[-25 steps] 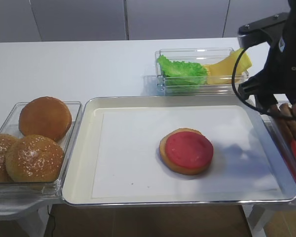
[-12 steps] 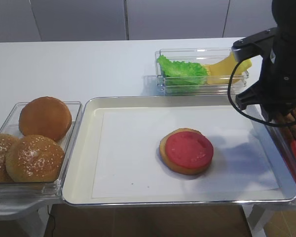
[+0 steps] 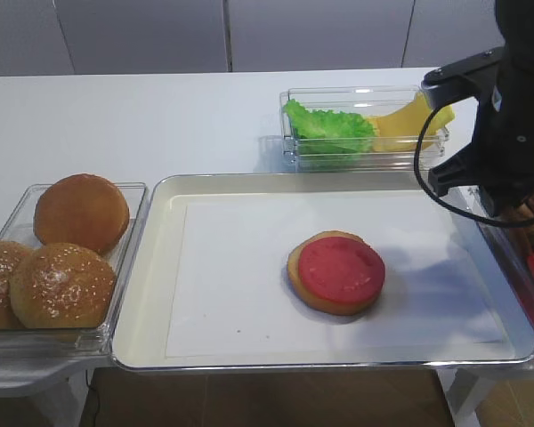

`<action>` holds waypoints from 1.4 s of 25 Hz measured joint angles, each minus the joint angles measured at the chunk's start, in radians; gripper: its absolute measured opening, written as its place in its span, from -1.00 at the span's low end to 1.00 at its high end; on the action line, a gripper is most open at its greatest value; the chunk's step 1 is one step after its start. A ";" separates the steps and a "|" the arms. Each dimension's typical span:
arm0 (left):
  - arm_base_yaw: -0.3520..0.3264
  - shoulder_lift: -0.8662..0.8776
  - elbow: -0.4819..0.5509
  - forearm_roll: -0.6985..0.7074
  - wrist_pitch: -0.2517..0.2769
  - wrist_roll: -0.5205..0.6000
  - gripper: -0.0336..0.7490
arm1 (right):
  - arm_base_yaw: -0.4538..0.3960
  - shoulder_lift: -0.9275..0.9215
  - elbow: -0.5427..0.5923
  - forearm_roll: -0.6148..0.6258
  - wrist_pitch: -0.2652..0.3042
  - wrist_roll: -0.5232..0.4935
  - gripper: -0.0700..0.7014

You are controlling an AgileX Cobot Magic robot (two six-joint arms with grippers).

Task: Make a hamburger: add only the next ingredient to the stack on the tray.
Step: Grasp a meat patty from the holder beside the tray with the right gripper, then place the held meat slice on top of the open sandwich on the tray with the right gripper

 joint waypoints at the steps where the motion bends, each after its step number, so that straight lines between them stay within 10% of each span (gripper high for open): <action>1: 0.000 0.000 0.000 0.000 0.000 0.000 0.03 | 0.000 -0.008 0.000 0.002 0.000 0.005 -0.48; 22: 0.000 0.000 0.000 0.000 0.000 0.000 0.03 | 0.007 -0.372 0.000 0.081 0.043 0.003 -0.50; 35: 0.000 0.000 0.000 0.000 0.000 0.000 0.03 | 0.296 -0.279 -0.008 0.048 0.029 0.080 -0.50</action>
